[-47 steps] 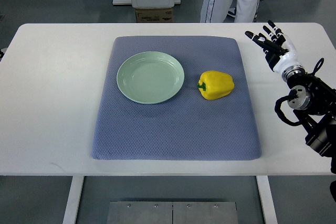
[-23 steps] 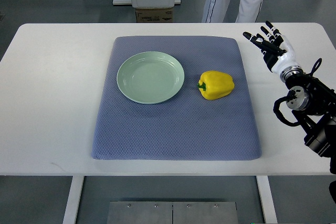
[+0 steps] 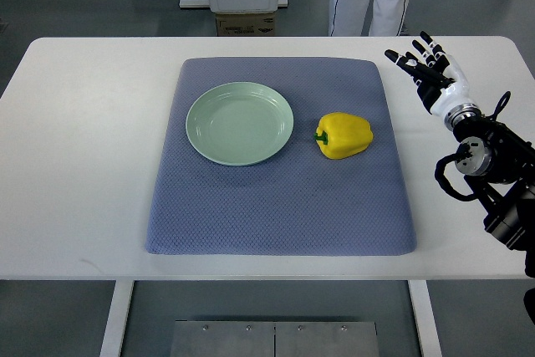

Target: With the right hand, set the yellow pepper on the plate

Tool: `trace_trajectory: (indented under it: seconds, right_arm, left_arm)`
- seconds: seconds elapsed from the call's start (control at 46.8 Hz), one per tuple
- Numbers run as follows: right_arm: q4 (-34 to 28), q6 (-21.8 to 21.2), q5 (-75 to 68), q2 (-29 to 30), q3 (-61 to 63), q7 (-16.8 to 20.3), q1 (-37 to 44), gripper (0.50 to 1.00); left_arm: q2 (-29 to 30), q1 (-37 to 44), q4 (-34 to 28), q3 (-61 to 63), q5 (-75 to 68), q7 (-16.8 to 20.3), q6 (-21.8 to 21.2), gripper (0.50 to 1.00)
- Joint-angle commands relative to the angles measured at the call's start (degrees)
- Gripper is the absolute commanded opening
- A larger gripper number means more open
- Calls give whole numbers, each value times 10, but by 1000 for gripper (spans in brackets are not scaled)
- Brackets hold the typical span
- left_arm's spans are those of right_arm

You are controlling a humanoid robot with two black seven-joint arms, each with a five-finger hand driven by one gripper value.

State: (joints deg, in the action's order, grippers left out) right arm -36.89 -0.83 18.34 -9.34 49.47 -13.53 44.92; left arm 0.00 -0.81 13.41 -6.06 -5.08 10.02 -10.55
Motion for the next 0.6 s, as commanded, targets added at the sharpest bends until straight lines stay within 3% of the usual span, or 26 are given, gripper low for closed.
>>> trace_trajectory:
  seconds: [0.0,0.577]
  right_arm:
    - [1,-10,0,-2,-10,0,1,1000]
    - [0,-10,0,-2,-23,-20,5,1000]
  left_arm:
    - [0,0,0,0,0,0,0,1000]
    - [0,0,0,0,0,0,0,1000]
